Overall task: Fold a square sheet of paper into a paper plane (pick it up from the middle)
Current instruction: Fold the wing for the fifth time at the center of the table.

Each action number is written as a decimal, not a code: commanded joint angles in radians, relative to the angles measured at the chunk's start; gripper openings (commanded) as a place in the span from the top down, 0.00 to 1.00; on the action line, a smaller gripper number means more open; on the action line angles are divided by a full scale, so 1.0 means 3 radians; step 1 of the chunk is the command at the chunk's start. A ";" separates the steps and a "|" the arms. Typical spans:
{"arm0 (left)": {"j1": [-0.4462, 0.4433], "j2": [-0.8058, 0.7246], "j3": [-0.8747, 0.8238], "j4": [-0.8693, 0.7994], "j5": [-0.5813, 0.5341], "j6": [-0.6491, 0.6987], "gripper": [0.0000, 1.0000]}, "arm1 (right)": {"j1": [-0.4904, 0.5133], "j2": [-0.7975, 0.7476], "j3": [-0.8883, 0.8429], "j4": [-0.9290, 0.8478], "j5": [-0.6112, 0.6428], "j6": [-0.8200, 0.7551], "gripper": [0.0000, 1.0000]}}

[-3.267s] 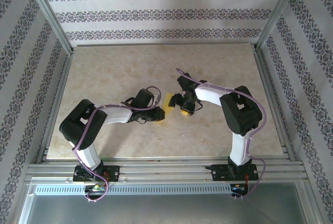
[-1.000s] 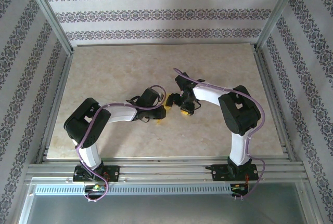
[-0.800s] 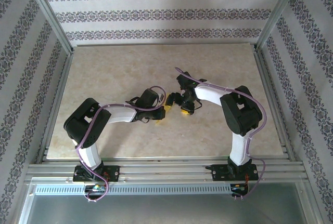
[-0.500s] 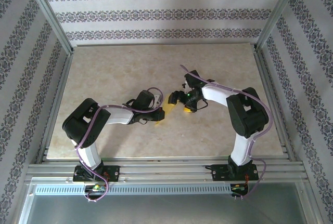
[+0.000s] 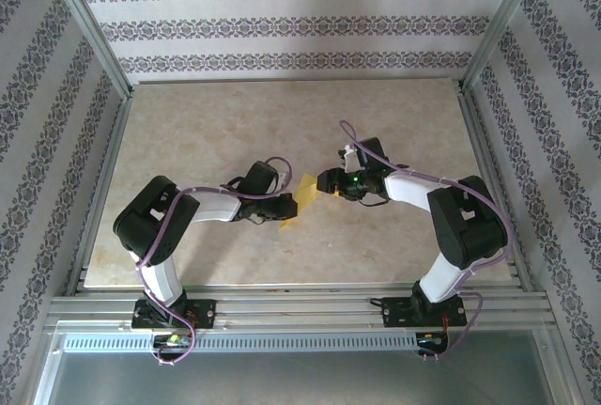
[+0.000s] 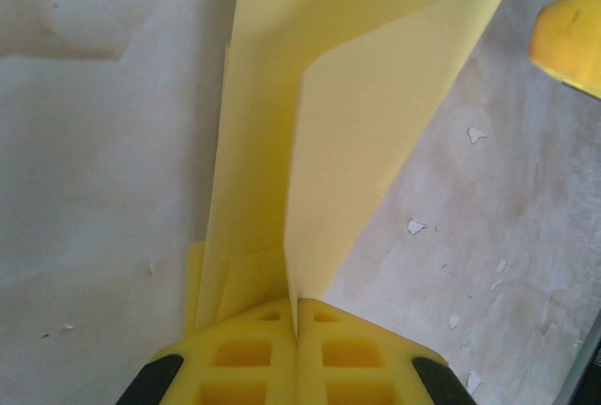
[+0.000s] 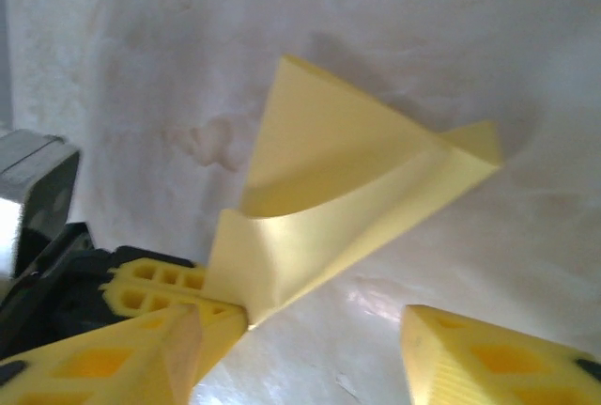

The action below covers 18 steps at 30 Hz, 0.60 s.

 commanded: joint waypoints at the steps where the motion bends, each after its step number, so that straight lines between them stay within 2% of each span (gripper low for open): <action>1: 0.0075 0.0093 0.0067 -0.0147 0.0102 -0.0192 1.00 | 0.0107 -0.0082 -0.0101 0.0561 -0.0242 0.0100 0.48; 5: 0.0097 0.0145 0.0102 -0.0186 0.0156 -0.0269 1.00 | 0.0253 0.0044 -0.0087 0.0695 -0.0272 0.0139 0.61; 9: 0.0115 0.0186 0.0094 -0.0094 0.0238 -0.0356 1.00 | 0.0342 0.0187 -0.0093 0.0882 -0.0271 0.0228 0.67; 18: 0.0145 0.0187 0.0080 -0.0091 0.0238 -0.0395 0.99 | 0.0437 0.0485 0.0000 0.0937 -0.0231 0.0227 0.71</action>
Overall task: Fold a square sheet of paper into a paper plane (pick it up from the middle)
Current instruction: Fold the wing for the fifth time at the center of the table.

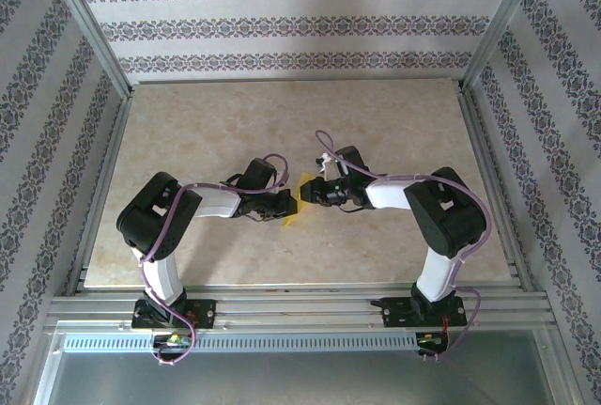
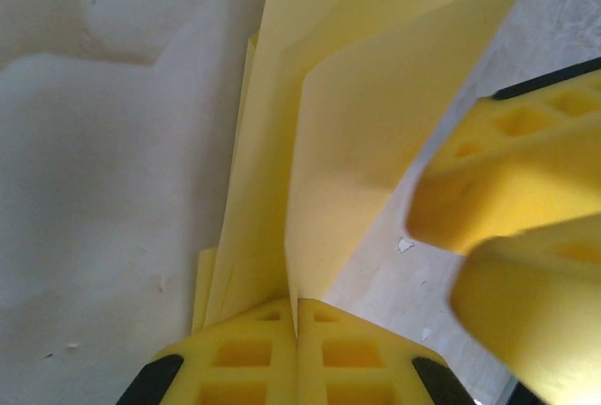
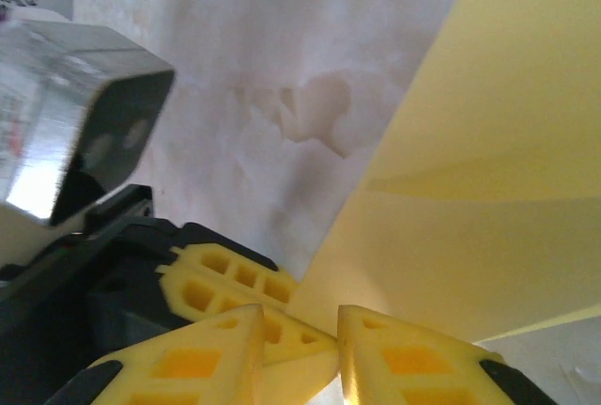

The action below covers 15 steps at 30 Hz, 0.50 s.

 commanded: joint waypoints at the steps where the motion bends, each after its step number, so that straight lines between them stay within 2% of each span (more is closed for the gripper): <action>1: 0.0051 0.0077 0.0002 -0.0096 0.0006 -0.0067 0.99 | 0.0033 0.0083 0.0070 0.0129 -0.0018 -0.0007 0.71; 15: 0.0052 0.0116 0.0001 -0.0114 0.0027 -0.0032 0.93 | 0.0026 0.0337 0.0198 0.0002 0.0203 0.0167 0.69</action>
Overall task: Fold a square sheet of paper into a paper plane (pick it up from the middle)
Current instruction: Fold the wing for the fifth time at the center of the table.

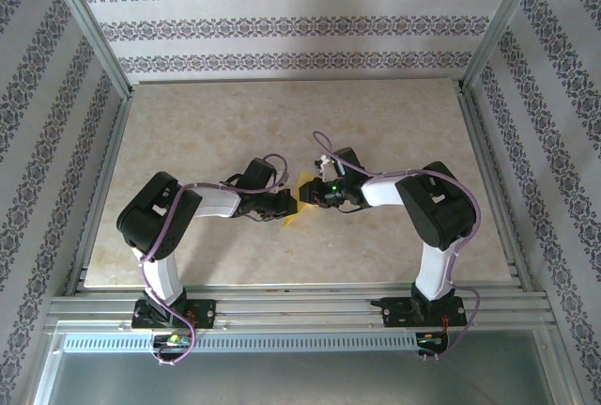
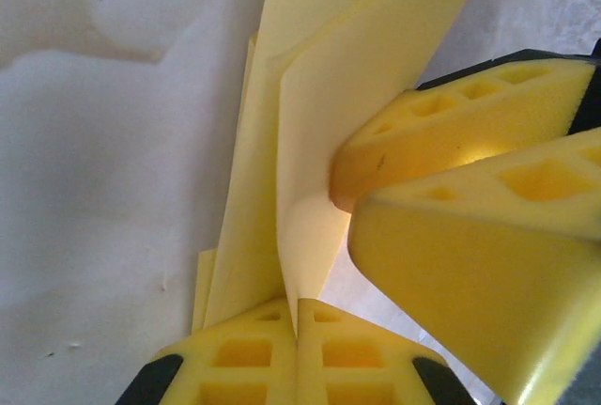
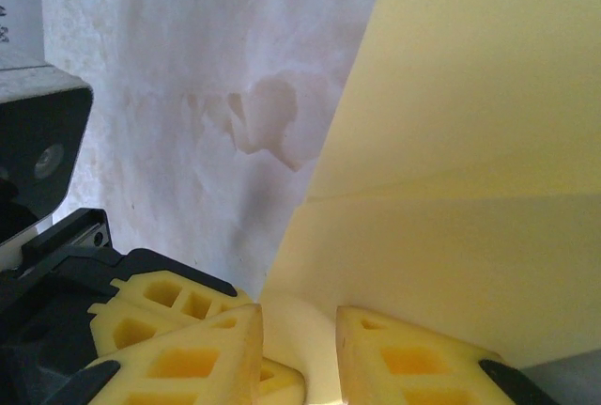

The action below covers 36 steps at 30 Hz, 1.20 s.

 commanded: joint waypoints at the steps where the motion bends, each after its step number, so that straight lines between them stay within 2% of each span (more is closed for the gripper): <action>1: 0.0043 0.0111 0.0005 -0.0124 0.0002 0.0020 0.93 | 0.0021 0.0118 0.0104 -0.0038 0.0184 0.0038 0.69; 9: 0.0046 0.0103 0.0004 -0.0156 -0.0009 0.0046 0.89 | 0.0025 0.0148 0.0166 -0.0383 0.0412 0.0006 0.69; 17: 0.0046 -0.0050 -0.0071 -0.0242 0.0060 0.0081 0.75 | 0.0043 0.0264 0.0294 -0.0737 0.0579 -0.0077 0.69; 22: 0.0045 -0.0197 -0.0127 -0.0379 0.0058 0.0115 0.71 | 0.0072 0.0340 0.0391 -0.0937 0.0653 -0.0118 0.68; 30: 0.0055 -0.0435 -0.0178 -0.0664 -0.0081 0.0155 0.71 | 0.0077 0.0358 0.0433 -0.1008 0.0703 -0.0138 0.68; 36: 0.0063 -0.0448 -0.0195 -0.0656 -0.0066 0.0077 0.78 | 0.0075 0.0370 0.0453 -0.1025 0.0714 -0.0143 0.68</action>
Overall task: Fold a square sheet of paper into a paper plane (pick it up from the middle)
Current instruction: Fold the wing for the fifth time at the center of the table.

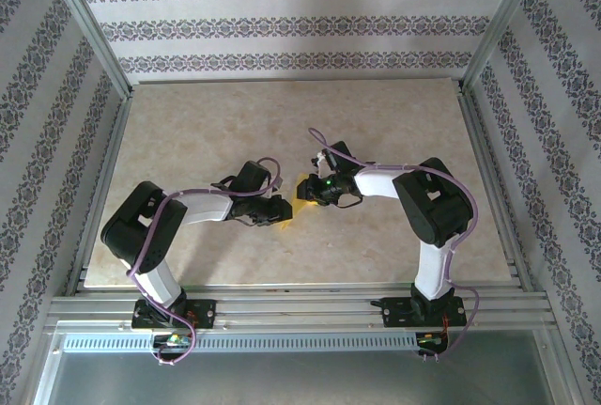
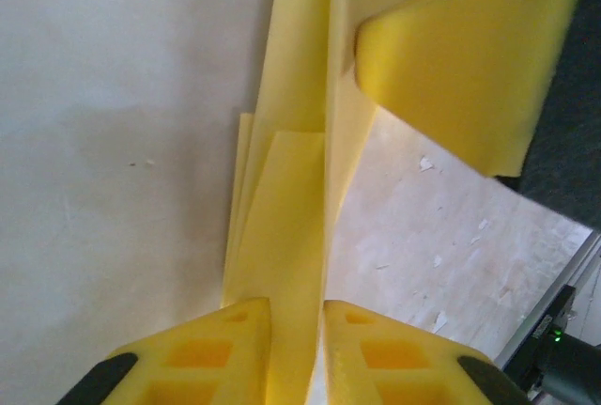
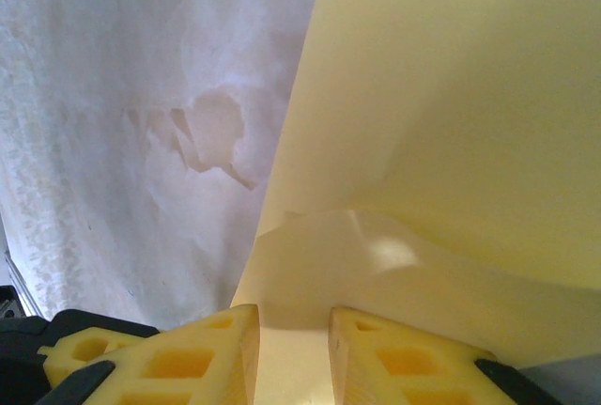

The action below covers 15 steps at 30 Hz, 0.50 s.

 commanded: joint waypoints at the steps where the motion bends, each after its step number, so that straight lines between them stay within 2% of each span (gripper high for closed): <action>1: 0.0053 -0.0057 -0.0042 -0.0150 -0.0030 0.0008 0.79 | 0.0017 0.0245 -0.0032 -0.0142 0.0440 -0.0131 0.68; 5: 0.0069 -0.0061 -0.0041 -0.0162 -0.0031 0.0014 0.79 | 0.0017 0.0261 -0.0015 -0.0160 0.0440 -0.0129 0.68; 10: 0.0090 -0.0171 0.0029 -0.0168 0.0022 -0.0009 0.71 | 0.0012 0.0265 -0.0005 -0.0180 0.0445 -0.0131 0.68; 15: 0.0042 -0.0335 0.0085 -0.0424 -0.0173 0.0041 0.72 | 0.0012 0.0270 0.0018 -0.0207 0.0445 -0.0120 0.68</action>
